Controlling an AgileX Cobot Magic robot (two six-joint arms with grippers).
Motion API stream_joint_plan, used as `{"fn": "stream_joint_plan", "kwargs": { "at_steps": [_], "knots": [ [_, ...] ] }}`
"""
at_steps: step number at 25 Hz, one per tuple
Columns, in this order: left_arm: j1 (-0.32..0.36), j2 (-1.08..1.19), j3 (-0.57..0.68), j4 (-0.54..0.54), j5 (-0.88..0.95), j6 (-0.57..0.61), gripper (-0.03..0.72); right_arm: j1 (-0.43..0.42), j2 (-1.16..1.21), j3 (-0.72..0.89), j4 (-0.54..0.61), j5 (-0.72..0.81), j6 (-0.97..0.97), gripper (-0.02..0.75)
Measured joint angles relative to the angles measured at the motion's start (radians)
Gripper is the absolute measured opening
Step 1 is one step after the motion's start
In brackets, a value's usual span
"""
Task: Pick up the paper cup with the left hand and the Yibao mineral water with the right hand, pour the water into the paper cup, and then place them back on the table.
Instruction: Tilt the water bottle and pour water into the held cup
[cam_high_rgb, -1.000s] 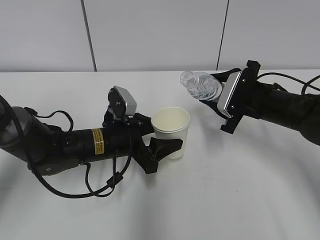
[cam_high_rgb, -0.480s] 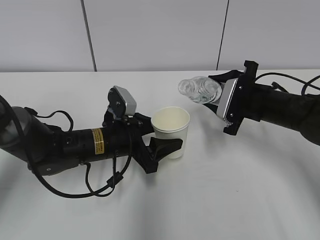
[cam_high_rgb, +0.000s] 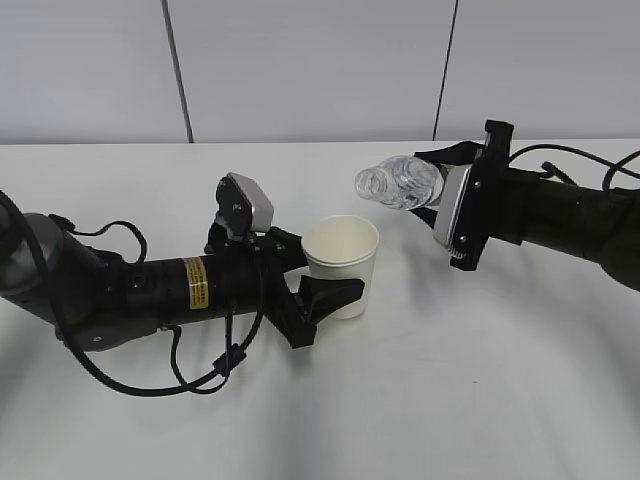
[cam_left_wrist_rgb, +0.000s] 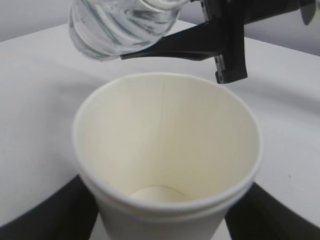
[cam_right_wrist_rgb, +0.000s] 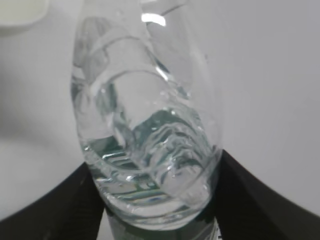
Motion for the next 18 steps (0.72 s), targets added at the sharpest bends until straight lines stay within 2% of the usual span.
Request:
{"fn": "stream_joint_plan", "kwargs": {
  "at_steps": [18],
  "knots": [
    [-0.017, 0.0, -0.021, -0.004, 0.005, 0.0, 0.459, 0.0, 0.0, 0.0, 0.02, 0.0, -0.096, 0.449]
  ]
}}
